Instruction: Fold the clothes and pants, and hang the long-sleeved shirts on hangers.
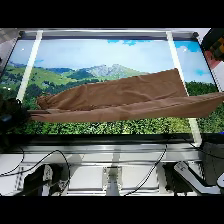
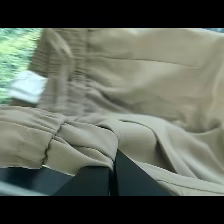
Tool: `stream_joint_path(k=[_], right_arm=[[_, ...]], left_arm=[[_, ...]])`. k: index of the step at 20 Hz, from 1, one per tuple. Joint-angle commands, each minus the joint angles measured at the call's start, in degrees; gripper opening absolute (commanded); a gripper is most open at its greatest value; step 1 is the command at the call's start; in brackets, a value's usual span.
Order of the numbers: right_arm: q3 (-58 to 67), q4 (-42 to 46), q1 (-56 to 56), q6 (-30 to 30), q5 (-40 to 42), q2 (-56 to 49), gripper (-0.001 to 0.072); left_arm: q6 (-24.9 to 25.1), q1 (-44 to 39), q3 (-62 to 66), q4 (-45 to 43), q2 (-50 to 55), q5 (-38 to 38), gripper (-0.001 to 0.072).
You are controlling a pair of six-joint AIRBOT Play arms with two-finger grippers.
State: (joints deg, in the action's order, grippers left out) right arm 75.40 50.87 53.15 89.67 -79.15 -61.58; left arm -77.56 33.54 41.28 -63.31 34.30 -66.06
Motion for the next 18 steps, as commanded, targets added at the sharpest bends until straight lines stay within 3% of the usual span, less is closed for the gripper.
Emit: stream_joint_path(k=[1,5,10,18], right_arm=[[7.3,0.3,-4.2,1.5,0.7,-5.2,0.0009],[15.2,1.7,-11.5,7.3,4.9,-13.7,0.0009],[18.2,8.5,-18.7,16.2,11.1,-22.1,0.0009],[18.3,15.6,-21.0,20.7,12.6,-23.5,0.0008]], left_arm=[[1.6,0.0,0.1,5.4,7.9,2.0,0.0014],[3.5,0.0,0.2,10.8,15.2,10.0,0.0014],[6.5,-3.0,4.3,18.0,23.8,14.3,0.0014],[6.4,-9.2,8.8,18.4,29.7,22.7,0.0014]])
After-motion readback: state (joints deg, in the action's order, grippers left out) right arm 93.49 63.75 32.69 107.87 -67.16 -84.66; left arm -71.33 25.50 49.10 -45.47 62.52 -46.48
